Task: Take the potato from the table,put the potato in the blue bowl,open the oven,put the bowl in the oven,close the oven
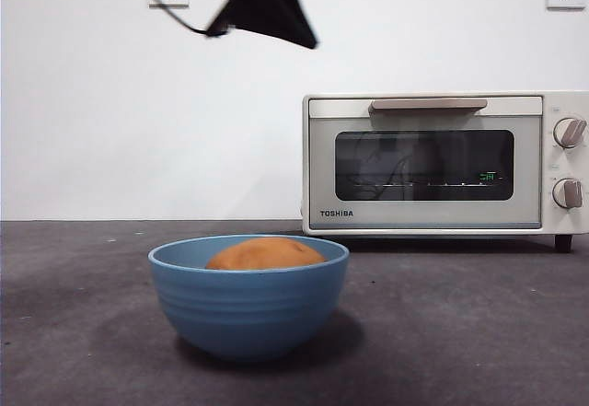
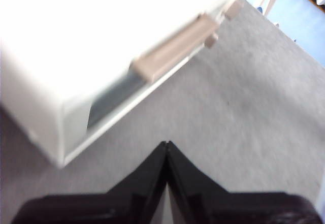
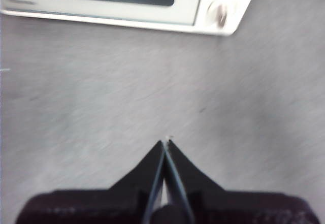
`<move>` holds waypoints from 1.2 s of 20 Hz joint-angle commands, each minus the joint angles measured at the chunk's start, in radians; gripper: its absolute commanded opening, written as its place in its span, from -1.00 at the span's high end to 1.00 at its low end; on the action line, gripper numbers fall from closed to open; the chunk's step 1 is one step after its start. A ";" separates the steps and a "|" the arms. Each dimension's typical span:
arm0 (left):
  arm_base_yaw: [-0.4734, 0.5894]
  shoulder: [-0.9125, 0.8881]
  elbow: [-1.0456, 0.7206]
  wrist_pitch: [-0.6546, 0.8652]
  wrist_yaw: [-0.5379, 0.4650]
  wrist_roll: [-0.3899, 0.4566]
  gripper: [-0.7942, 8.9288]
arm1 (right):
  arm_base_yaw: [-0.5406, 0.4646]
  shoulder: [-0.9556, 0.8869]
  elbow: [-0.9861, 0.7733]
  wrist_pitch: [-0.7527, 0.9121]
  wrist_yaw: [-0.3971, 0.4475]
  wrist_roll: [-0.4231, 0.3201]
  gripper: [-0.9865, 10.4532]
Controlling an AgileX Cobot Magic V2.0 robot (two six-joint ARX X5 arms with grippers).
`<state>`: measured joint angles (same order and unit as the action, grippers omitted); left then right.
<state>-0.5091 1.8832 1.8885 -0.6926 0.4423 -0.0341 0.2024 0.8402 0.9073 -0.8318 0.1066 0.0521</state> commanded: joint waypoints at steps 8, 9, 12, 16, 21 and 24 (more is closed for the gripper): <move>-0.093 0.298 0.258 0.253 -0.030 -0.016 0.85 | -0.120 -0.304 -0.063 -0.151 -0.296 0.158 0.84; -0.104 0.309 0.258 0.268 -0.061 0.006 0.85 | -0.120 -0.318 -0.063 -0.151 -0.337 0.192 0.84; -0.132 0.313 0.258 0.261 -0.167 0.087 0.85 | -0.119 -0.334 -0.063 -0.164 -0.393 0.233 0.84; -0.154 0.315 0.258 0.245 -0.255 0.126 0.85 | -0.119 -0.334 -0.063 -0.171 -0.480 0.234 0.84; -0.162 0.353 0.258 0.215 -0.304 0.151 0.85 | -0.119 -0.334 -0.063 -0.179 -0.497 0.236 0.84; -0.162 0.376 0.258 0.203 -0.304 0.150 0.85 | -0.119 -0.334 -0.063 -0.188 -0.500 0.236 0.84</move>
<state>-0.6689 2.2234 2.1548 -0.4667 0.1417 0.1051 0.0834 0.5087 0.8539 -1.0245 -0.3901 0.2813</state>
